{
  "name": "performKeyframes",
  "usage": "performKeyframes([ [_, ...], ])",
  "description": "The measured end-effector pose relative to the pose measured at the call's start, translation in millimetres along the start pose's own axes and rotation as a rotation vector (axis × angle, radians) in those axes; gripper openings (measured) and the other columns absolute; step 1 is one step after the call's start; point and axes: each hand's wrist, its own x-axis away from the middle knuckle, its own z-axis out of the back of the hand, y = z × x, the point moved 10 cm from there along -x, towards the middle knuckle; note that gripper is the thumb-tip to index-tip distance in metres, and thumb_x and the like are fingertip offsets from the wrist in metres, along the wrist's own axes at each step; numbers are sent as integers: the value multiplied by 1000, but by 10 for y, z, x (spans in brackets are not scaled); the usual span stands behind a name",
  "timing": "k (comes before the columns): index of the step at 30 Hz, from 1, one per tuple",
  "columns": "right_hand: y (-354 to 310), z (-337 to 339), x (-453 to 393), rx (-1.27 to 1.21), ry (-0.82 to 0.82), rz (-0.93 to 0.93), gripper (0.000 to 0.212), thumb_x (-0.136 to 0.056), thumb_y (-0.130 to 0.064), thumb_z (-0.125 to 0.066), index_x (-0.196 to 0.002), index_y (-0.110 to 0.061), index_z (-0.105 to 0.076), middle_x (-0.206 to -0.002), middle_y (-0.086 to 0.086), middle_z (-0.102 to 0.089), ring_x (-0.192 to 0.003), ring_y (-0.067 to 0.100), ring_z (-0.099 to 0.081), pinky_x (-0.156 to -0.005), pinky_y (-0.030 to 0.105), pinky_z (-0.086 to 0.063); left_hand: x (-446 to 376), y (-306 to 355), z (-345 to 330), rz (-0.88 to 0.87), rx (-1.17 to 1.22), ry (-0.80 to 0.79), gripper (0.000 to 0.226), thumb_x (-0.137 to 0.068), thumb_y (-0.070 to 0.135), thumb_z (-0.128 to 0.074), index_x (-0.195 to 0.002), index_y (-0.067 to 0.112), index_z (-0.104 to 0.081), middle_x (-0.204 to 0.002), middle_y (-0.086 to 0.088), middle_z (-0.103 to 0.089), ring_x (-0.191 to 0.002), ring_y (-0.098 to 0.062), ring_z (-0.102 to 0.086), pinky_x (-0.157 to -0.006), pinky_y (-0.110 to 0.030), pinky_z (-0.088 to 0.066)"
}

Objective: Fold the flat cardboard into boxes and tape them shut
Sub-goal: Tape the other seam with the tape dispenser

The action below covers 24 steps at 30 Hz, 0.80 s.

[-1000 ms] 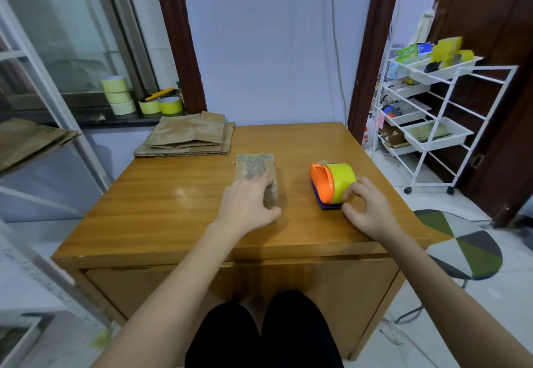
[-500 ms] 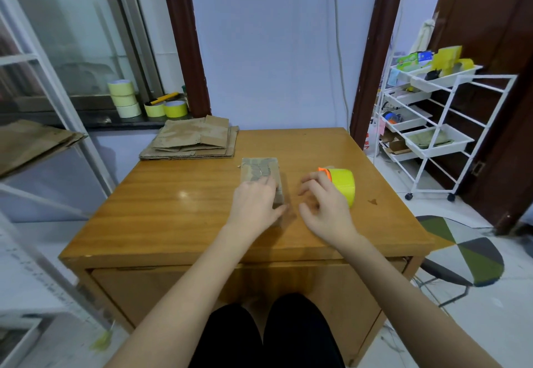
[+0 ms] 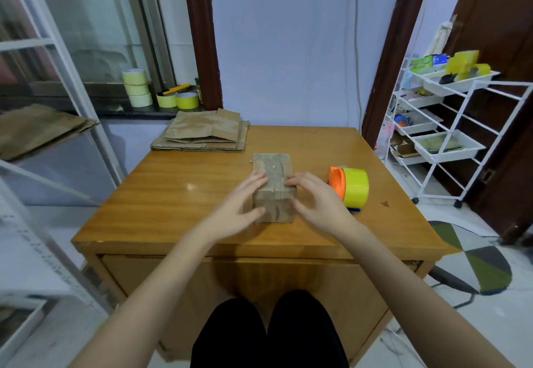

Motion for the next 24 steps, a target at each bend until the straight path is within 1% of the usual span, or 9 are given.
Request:
performKeyframes([
  [2, 13, -22, 26, -55, -39, 14, 35, -83, -9, -65, -117, -14, -62, -128, -2, -57, -123, 16, -52, -105, 39, -42, 24, -62, -76, -25, -15, 2, 67, -92, 9, -56, -149, 23, -24, -158, 14, -10, -145, 1, 0, -120, -43, -8],
  [4, 26, -37, 39, -100, -130, 11, 44, -80, -19, -61, -123, -16, -60, -133, -3, -53, -128, 13, -48, -109, 34, -37, 0, -70, -43, -25, 2, -16, 68, -90, 1, -52, -148, 25, -24, -157, 14, -11, -145, 1, -2, -119, -40, -8],
  [6, 58, -27, 33, -134, -232, -14, 53, -74, -25, -56, -127, -18, -58, -137, -3, -50, -131, 10, -44, -112, 27, -32, -24, -65, 24, -17, 22, -72, 68, -88, -6, -48, -146, 25, -31, -156, 15, -18, -143, 3, -8, -117, -25, -10],
  [8, 78, -4, 1, -144, -301, -20, 52, -75, -15, -56, -127, -17, -60, -137, -2, -51, -130, 9, -45, -112, 26, -31, -33, -84, 105, -6, -13, -110, 68, -88, -11, -47, -144, 27, -38, -153, 18, -25, -139, 9, -15, -110, -9, -13],
  [9, 78, 10, -25, -129, -310, -8, 49, -77, -8, -58, -126, -17, -62, -135, -2, -53, -128, 10, -47, -111, 27, -33, -44, -91, 146, -13, -60, -105, 66, -88, -10, -49, -142, 28, -42, -151, 19, -28, -137, 10, -18, -109, -8, -15],
  [12, 46, 67, -110, -71, -244, 55, 38, -81, -3, -70, -116, -17, -68, -124, -3, -61, -118, 11, -54, -106, 33, -41, -100, -38, 231, -74, -222, -40, 56, -89, 2, -60, -137, 29, -50, -146, 18, -39, -137, 2, -30, -116, -27, -23],
  [14, 33, 95, -135, -54, -192, 86, 33, -79, -6, -74, -110, -17, -71, -118, -3, -64, -111, 11, -56, -102, 35, -43, -125, 5, 272, -94, -276, 11, 51, -87, 9, -66, -133, 29, -55, -142, 16, -46, -134, -2, -38, -113, -34, -32],
  [18, 54, 87, -145, -52, -135, 83, 32, -73, -7, -76, -103, -15, -73, -111, -2, -67, -105, 16, -58, -97, 34, -44, -136, 37, 313, -100, -232, 78, 46, -82, 11, -71, -125, 26, -62, -133, 14, -56, -124, -4, -48, -98, -34, -48],
  [24, 26, 105, -176, -54, -81, 81, 22, -72, -11, -81, -93, -12, -76, -103, -2, -68, -95, 23, -61, -91, 27, -43, -176, 31, 347, -82, -197, 161, 37, -79, 17, -74, -115, 24, -68, -123, 11, -63, -118, -5, -52, -89, -35, -53],
])
